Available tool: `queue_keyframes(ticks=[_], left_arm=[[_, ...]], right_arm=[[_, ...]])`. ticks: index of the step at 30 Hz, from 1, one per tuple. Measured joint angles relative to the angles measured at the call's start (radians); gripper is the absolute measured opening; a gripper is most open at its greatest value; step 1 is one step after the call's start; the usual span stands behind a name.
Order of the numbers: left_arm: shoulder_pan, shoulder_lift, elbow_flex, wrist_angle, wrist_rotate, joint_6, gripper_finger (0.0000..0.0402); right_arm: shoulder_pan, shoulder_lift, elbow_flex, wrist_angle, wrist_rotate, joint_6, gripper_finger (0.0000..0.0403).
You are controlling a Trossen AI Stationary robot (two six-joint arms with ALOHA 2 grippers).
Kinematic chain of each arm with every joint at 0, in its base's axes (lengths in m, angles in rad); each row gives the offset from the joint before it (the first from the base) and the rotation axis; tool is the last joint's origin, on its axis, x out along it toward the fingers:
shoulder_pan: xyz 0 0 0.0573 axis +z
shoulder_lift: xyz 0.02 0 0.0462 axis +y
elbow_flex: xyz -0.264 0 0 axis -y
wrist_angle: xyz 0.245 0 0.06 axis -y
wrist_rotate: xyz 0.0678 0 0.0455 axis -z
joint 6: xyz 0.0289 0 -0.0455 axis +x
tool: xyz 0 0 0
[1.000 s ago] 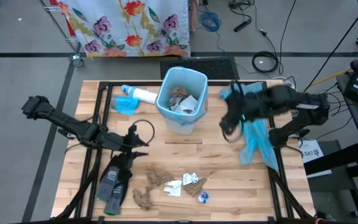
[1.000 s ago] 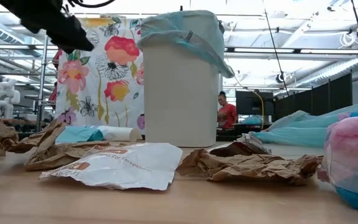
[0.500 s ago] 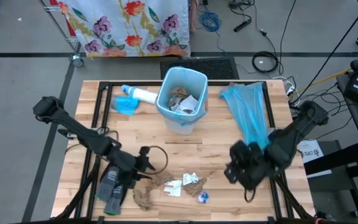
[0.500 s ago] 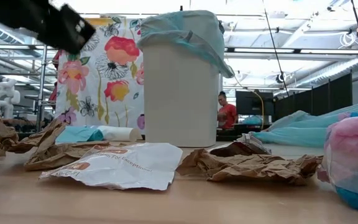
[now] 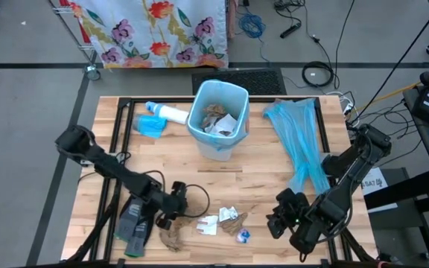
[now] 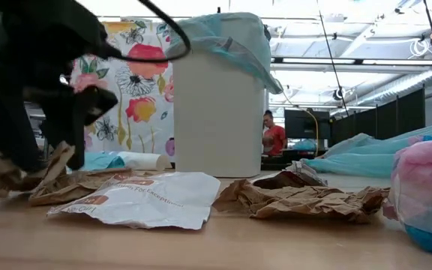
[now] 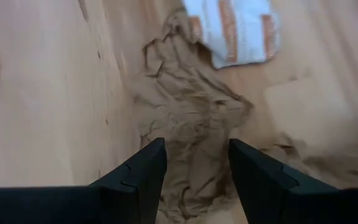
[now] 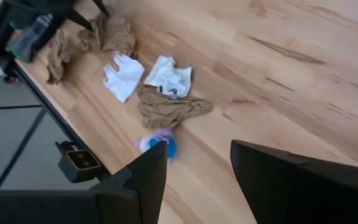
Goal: Place trash/remove bag and relplace
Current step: Put the brown paper into the trash bin
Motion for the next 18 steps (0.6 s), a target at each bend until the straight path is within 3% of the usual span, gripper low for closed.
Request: queue_keyframes(ticks=[6, 9, 12, 18], left_arm=[[0.009, 0.089, 0.004, 0.079, 0.041, -0.075, 0.0142], [0.010, 0.093, 0.023, 0.069, 0.036, -0.224, 0.0077], [0.009, 0.077, 0.063, 0.047, 0.033, -0.243, 0.0015], [0.009, -0.025, 0.216, -0.188, -0.043, -0.231, 0.0005]], right_arm=[[0.000, 0.000, 0.000, 0.013, 0.041, 0.005, 0.0169], [0.000, 0.000, 0.000, 0.020, 0.041, 0.001, 0.0169], [0.000, 0.000, 0.000, 0.020, 0.040, -0.019, 0.0169], [0.000, 0.000, 0.000, 0.013, 0.040, -0.037, 0.0169]])
